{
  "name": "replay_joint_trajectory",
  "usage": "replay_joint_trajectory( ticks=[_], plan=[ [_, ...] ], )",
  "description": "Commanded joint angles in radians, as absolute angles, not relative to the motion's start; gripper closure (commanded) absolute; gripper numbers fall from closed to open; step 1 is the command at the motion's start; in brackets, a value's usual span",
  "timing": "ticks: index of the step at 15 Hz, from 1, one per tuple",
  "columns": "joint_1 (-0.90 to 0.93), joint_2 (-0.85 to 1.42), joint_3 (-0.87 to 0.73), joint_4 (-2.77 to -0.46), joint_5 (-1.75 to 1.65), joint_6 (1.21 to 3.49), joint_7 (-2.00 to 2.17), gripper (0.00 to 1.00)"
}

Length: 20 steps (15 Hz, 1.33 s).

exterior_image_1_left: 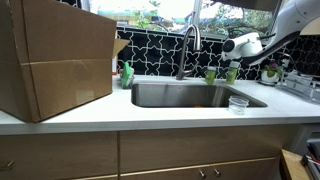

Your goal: Put the bigger green bottle in an upright position

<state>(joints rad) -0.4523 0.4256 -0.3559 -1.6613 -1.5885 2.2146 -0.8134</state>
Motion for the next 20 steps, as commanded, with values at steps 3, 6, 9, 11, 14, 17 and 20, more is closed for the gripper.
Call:
replay_joint_trajectory(
  ticks=[3,6,9,11,14,17,20],
  plan=[
    [-0.491,0.35,-0.344,-1.698,-1.51,2.338,-0.807,0.0],
    [-0.5,0.332,-0.342,-1.69,-1.44,2.378,-0.81,0.0],
    [-0.509,0.306,-0.33,-1.699,-1.274,2.379,-0.841,0.0],
    [-0.514,0.289,-0.324,-1.7,-1.15,2.368,-0.871,0.0],
    [-0.535,0.234,-0.332,-1.693,-0.954,2.365,-0.935,0.0],
    [-0.549,0.176,-0.348,-1.686,-0.761,2.34,-0.992,0.0],
    [-0.552,0.143,-0.375,-1.679,-0.602,2.337,-0.981,0.0]
  ],
)
